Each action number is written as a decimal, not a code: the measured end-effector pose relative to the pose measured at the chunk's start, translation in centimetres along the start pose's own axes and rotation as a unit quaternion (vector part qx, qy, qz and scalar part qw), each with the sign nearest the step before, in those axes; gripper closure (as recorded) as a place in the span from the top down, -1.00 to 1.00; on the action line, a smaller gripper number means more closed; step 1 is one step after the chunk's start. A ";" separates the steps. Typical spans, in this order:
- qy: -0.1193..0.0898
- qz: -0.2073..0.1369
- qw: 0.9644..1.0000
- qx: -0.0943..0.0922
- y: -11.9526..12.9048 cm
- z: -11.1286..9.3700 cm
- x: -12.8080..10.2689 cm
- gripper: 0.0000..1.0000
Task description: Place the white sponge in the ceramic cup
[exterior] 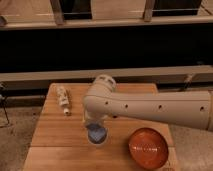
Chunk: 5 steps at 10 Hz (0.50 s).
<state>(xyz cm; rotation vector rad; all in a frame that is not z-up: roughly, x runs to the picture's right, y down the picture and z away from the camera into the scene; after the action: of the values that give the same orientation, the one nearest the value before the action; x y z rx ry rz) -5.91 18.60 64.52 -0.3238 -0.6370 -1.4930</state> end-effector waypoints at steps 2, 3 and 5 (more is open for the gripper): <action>-0.007 -0.005 1.000 0.001 -0.1 0.3 -0.1 0.00; -0.011 -0.006 1.000 0.001 0.0 0.5 -0.2 0.27; -0.015 -0.007 1.000 0.000 0.1 0.6 -0.3 0.55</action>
<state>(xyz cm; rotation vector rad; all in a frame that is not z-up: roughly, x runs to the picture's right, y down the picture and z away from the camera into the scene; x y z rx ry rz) -5.92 19.20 64.88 -0.3428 -0.6643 -1.5031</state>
